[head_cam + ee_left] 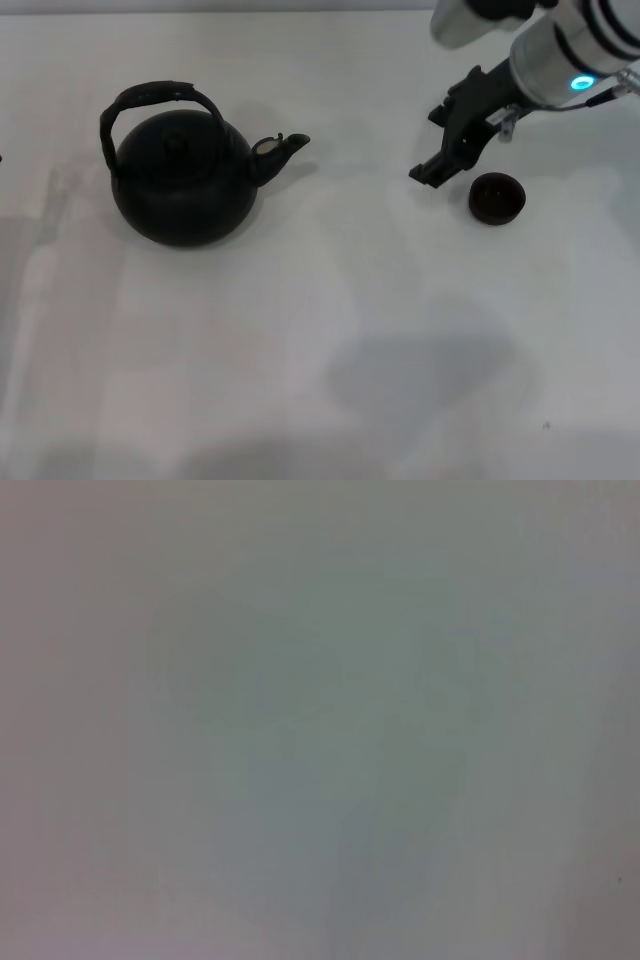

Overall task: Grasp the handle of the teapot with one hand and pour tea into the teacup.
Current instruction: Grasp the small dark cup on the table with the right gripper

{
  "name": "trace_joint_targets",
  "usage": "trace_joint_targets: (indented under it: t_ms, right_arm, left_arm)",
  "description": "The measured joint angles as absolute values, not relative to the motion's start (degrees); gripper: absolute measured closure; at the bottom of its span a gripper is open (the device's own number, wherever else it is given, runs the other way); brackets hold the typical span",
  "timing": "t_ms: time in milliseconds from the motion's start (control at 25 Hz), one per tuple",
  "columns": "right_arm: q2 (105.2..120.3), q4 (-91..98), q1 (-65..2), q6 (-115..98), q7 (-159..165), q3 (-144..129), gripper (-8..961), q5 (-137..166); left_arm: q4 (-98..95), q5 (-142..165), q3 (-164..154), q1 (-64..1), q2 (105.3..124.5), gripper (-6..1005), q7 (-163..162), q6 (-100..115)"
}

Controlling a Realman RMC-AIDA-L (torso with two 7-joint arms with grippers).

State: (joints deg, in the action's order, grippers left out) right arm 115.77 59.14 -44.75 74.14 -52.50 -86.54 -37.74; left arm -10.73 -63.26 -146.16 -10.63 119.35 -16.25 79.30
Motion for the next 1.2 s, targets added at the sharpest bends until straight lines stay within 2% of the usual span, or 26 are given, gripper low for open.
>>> trace_joint_targets:
  t_ms: [1200]
  right_arm:
    - [115.54,54.8,-44.1,73.6,-47.7,-93.9,127,-31.1]
  left_arm:
    - [-10.8,-63.2,-146.2,-12.6,119.44,197,-16.6,78.4]
